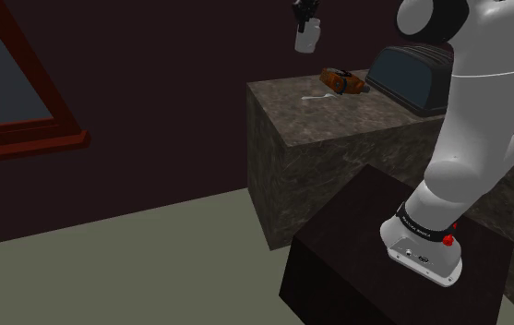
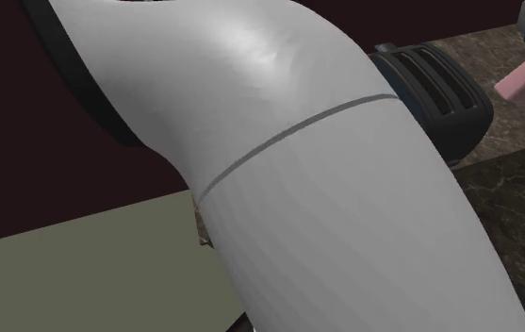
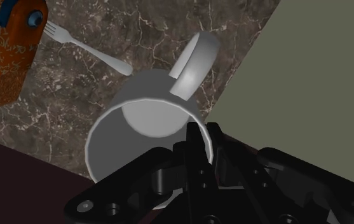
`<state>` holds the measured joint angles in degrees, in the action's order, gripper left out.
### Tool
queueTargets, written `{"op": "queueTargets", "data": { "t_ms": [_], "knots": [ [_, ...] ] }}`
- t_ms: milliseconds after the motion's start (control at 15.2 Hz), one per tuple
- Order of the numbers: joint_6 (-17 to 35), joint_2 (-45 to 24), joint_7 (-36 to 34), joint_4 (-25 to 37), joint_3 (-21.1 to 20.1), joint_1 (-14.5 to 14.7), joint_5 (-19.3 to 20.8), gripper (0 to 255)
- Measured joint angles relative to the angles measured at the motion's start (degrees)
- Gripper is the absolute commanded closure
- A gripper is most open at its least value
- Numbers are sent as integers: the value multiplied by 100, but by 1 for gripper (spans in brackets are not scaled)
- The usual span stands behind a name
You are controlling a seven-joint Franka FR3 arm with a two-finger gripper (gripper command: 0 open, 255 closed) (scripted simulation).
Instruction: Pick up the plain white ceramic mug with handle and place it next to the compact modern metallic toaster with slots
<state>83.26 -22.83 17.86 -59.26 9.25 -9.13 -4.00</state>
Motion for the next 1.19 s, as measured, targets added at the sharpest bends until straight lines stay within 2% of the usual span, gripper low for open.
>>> {"op": "queueTargets", "data": {
  "t_ms": [396, 462, 858, 1188],
  "knots": [
    [-810, -514, -3, 1328, -9, -122, -86, 255],
    [-814, -418, 49, 1227, 6, -150, -79, 255],
    [-225, 757, 609, -542, 199, -389, 52, 255],
    [58, 1432, 1104, -1494, 393, -637, 141, 255]
  ]
}}
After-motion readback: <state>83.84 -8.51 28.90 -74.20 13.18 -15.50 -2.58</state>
